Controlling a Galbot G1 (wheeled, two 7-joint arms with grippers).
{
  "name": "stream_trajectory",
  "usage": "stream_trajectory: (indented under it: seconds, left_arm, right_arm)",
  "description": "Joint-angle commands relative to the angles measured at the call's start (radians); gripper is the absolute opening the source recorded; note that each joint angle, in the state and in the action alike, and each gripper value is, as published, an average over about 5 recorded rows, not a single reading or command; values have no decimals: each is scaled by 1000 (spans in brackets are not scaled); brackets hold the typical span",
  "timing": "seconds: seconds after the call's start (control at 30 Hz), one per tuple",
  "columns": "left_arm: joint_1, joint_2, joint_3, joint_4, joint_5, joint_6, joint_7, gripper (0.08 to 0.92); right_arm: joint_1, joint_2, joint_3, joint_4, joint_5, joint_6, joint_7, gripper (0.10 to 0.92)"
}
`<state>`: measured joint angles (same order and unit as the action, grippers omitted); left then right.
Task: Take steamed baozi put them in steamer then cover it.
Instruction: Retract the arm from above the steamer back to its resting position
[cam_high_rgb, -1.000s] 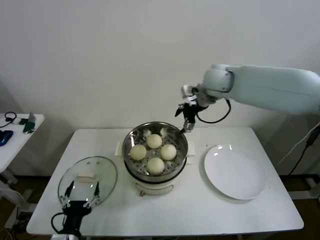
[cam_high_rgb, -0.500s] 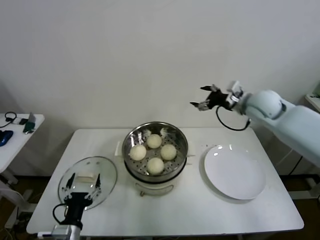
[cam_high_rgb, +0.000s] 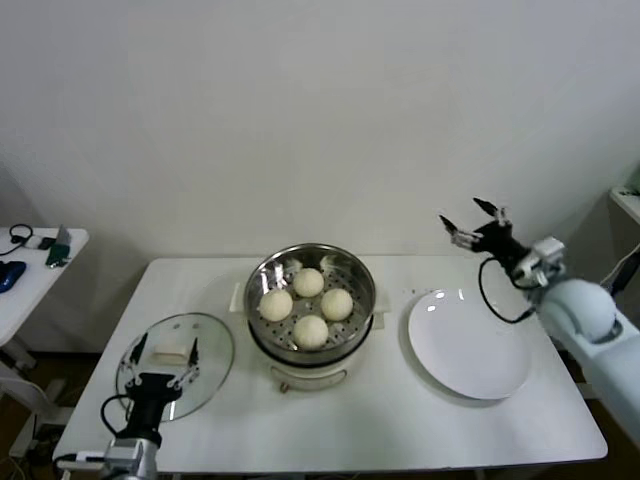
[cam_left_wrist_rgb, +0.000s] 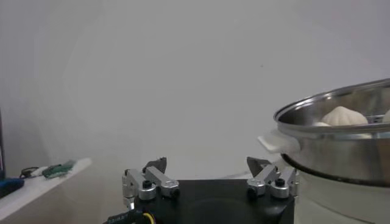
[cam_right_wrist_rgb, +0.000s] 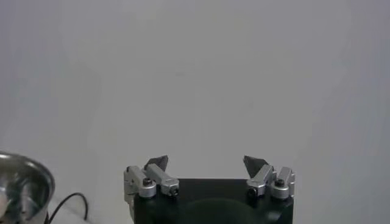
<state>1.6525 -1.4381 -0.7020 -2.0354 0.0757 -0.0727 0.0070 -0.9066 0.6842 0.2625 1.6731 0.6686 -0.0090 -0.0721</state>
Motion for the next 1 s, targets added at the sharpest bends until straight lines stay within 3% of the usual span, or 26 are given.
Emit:
stream_trajectory:
  seconds: [0.03,0.2,0.37,0.5,0.7,1.0]
  left_arm:
    - [-11,10,-1,14,46,-29,-20,823]
    - [7,39,-12,9,215,-27,-90,823]
    - [40,97,-42,-26,617,-6,-244,823]
    - [71,137,-43,-44,866,50,-285,823]
    - [42,146,-23,96,1214,89,-272,823]
    - [-83,112,15,329,1323,93,-296,823]
  right_arm:
    - [-569,321,372,49,-202,269,4,823]
    - [-635,428,357,39,-258,338,-3,823]
    - [-687,487,353,48,-273,343,-4,823]
    - [-710,515,349,41,-290,354,3,823]
    - [-718,540,343,12,-296,383,8,823]
    - [-722,555,332,-3,-297,414,9,823]
